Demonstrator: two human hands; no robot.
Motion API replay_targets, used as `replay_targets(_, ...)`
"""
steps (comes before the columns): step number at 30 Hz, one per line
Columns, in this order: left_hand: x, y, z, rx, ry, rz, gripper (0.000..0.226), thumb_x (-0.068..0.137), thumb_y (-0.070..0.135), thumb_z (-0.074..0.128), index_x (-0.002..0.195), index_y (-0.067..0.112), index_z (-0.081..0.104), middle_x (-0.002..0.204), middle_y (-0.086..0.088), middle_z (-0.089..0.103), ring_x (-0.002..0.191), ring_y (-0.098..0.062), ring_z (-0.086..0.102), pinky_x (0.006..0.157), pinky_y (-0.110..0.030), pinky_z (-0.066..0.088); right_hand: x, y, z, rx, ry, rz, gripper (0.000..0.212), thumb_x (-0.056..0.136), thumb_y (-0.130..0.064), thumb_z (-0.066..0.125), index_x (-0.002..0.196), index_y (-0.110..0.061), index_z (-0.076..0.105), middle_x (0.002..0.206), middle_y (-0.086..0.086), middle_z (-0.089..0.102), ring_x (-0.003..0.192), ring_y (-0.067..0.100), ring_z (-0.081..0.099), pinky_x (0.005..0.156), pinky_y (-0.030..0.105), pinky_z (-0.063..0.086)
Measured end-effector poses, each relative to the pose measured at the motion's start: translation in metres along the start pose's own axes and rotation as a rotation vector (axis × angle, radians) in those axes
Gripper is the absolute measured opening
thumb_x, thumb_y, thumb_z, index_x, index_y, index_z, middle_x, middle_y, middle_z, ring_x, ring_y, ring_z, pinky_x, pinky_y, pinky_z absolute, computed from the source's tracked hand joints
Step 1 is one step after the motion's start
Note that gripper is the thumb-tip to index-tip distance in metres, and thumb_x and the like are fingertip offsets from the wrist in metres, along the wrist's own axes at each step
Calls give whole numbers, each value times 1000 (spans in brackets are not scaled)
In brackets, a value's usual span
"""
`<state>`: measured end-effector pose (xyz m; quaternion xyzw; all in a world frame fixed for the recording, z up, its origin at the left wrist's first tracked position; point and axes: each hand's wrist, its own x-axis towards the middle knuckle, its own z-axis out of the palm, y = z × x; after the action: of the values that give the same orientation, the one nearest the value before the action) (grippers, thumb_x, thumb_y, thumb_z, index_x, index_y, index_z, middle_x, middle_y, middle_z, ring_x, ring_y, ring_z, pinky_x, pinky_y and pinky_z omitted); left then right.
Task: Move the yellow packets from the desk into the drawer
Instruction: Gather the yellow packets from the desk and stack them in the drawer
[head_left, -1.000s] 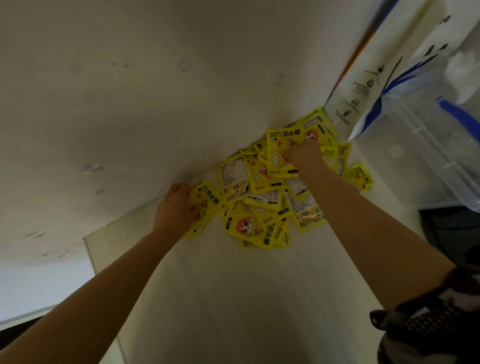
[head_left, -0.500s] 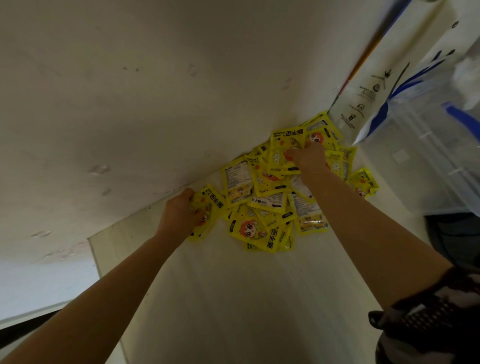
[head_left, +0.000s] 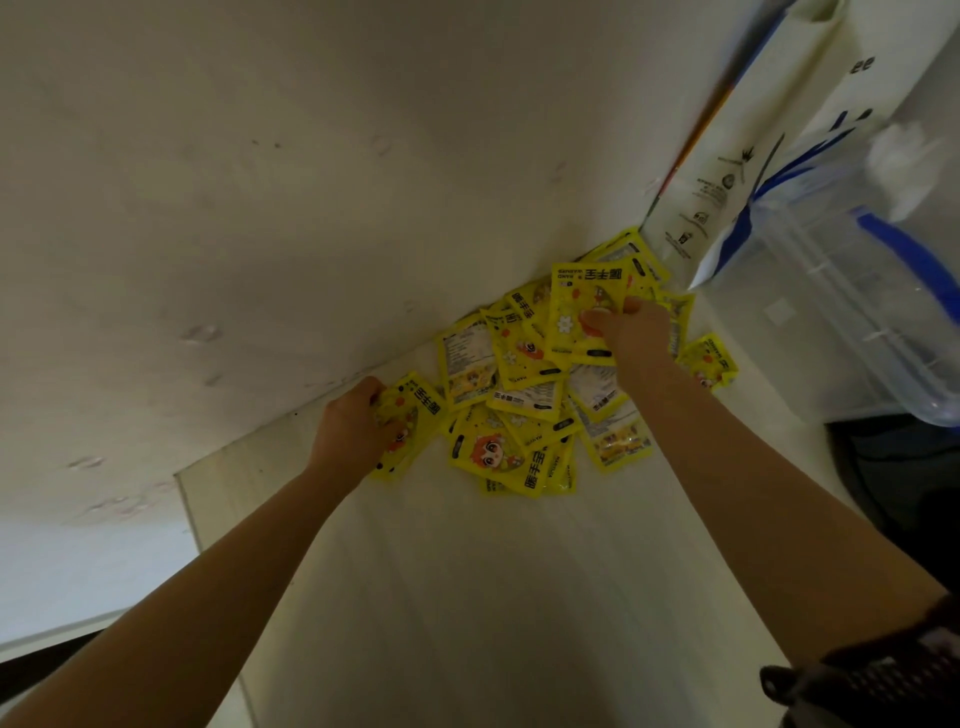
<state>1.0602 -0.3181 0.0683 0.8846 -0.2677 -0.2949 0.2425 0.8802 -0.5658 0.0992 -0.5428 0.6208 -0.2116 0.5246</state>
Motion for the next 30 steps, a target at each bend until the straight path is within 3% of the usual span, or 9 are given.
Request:
replay_targets(4, -7, 8, -4, 14, 60, 30, 20, 79, 21, 71, 90, 19, 54, 87, -5, 65, 72, -27, 63, 60, -35, 52, -9, 1, -21, 68, -81, -44, 23, 67, -13, 73, 70, -11, 50, 73, 12, 50, 73, 21, 49, 68, 36, 42)
replay_targets(7, -12, 15, -10, -15, 96, 24, 22, 77, 16, 71, 91, 16, 53, 85, -7, 64, 75, -30, 62, 64, -38, 53, -10, 7, -37, 85, -114, -27, 32, 64, -22, 74, 87, -17, 52, 82, 11, 51, 76, 22, 50, 69, 37, 44)
replay_targets(11, -19, 26, -19, -83, 132, 11, 23, 78, 9, 69, 91, 13, 51, 82, -9, 62, 66, -25, 61, 49, -26, 45, -18, 11, -59, -13, -95, -54, 15, 84, -18, 67, 95, -13, 59, 93, 15, 62, 83, 23, 60, 74, 42, 53)
replay_targets(13, -22, 35, -22, -136, 160, 19, 23, 78, 6, 69, 92, 10, 50, 79, -6, 60, 64, -24, 61, 44, -22, 42, -21, 14, -69, -40, -110, -89, 24, 88, -18, 64, 111, -14, 59, 92, 8, 64, 80, 18, 60, 72, 36, 52)
replay_targets(17, -21, 59, -21, -238, 177, 13, 38, 77, 8, 73, 104, 14, 48, 85, 3, 56, 58, 1, 56, 47, -20, 41, -22, 19, -83, -62, -152, -204, 35, 88, -6, 61, 122, -7, 51, 102, 6, 58, 75, 12, 58, 70, 29, 50)
replay_targets(20, -11, 77, -8, -417, 123, -58, 51, 71, 10, 79, 112, 17, 49, 97, 1, 59, 72, -7, 60, 53, -25, 46, -17, 23, -87, -43, -183, -181, 55, 84, -4, 67, 133, -13, 43, 113, 5, 58, 82, 13, 61, 76, 32, 54)
replay_targets(24, -1, 106, 18, -598, -7, -153, 36, 68, 9, 81, 101, 14, 67, 85, -1, 71, 69, -13, 68, 55, -26, 53, -9, 27, -86, -185, -189, -135, 35, 76, -9, 76, 103, 7, 60, 84, 11, 61, 68, 19, 58, 70, 38, 48)
replay_targets(26, 5, 118, 31, -673, -51, -186, 27, 69, 7, 81, 92, 13, 70, 83, -5, 72, 69, -19, 70, 59, -31, 57, -6, 28, -84, -204, -191, -106, 24, 76, -10, 76, 91, 5, 64, 72, 8, 61, 71, 21, 58, 67, 35, 46)
replay_targets(30, 23, 133, 51, -674, -29, -258, 23, 66, 9, 83, 80, 18, 67, 84, -8, 72, 75, -26, 70, 68, -42, 59, 2, 28, -77, -197, -234, -41, 33, 77, -8, 75, 108, -4, 65, 93, 16, 69, 86, 26, 65, 73, 36, 50)
